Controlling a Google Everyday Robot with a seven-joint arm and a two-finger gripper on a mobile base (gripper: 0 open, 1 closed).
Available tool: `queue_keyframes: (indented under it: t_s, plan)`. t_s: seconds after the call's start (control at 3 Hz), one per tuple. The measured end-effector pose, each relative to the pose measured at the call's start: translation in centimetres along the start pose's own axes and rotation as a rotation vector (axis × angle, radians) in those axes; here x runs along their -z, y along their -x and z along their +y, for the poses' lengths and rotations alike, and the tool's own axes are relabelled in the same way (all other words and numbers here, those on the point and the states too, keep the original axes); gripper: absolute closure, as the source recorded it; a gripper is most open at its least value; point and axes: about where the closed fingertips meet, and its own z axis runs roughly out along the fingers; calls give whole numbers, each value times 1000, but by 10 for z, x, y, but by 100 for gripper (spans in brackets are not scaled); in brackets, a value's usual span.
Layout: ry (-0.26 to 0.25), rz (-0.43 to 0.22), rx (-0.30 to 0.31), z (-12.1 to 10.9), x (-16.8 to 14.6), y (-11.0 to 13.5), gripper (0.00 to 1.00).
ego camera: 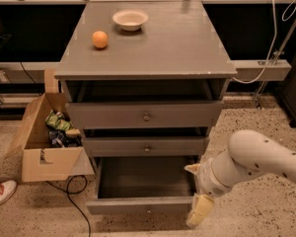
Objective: Close bottom drawer
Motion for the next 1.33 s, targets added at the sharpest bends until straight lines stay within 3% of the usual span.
queue_keyframes:
  t_s: [0.33,0.67,1.0,1.33]
  plan:
    - [7,6,88,-15,-45,-46,0]
    - [20,30,138,-27,-87,-89,0]
    - [33,64,159,-35,-126,-126,0]
    - [48,91,127,-43,-163,-156,0]
